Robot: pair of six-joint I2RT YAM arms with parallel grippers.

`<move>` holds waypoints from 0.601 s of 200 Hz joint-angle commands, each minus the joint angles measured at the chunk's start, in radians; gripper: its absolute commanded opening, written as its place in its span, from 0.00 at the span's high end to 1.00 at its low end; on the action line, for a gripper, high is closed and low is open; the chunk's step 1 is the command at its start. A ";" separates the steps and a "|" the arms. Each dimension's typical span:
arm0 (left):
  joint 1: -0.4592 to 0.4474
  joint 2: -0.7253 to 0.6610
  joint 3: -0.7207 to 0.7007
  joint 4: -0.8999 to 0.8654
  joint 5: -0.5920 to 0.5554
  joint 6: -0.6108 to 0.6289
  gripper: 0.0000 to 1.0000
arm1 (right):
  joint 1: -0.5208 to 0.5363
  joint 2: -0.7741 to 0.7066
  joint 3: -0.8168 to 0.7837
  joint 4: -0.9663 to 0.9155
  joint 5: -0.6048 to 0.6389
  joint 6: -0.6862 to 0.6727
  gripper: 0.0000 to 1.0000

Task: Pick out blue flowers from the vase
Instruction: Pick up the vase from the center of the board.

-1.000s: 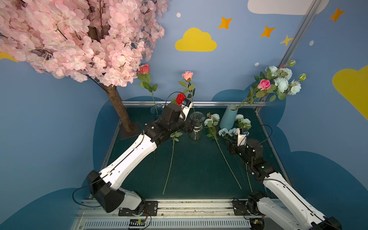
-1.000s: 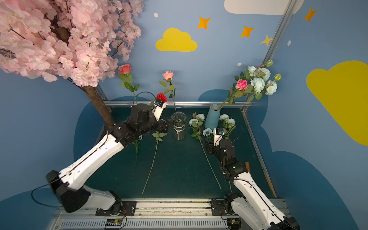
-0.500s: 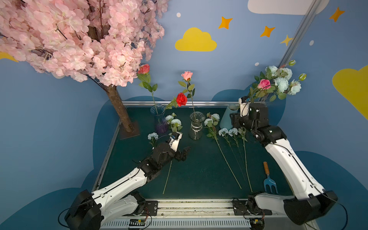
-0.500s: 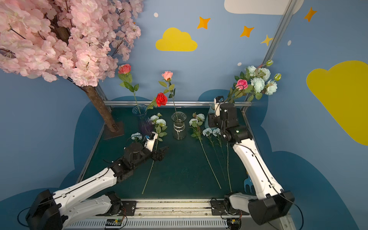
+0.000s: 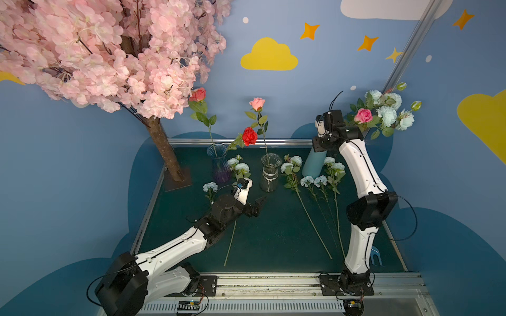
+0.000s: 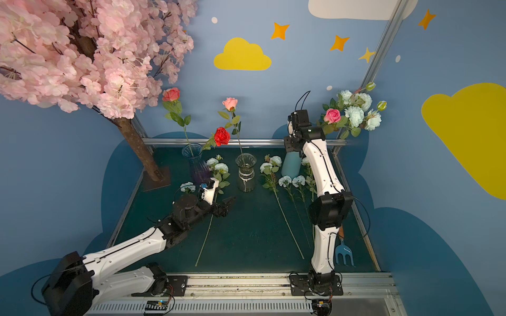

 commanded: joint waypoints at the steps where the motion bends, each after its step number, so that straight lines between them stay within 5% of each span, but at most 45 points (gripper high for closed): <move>1: -0.001 0.008 0.039 0.023 0.009 0.006 0.10 | -0.013 0.059 0.128 -0.108 -0.034 -0.016 0.52; 120: -0.001 0.055 0.059 0.022 0.017 -0.002 0.11 | -0.033 0.196 0.142 -0.140 -0.077 -0.041 0.54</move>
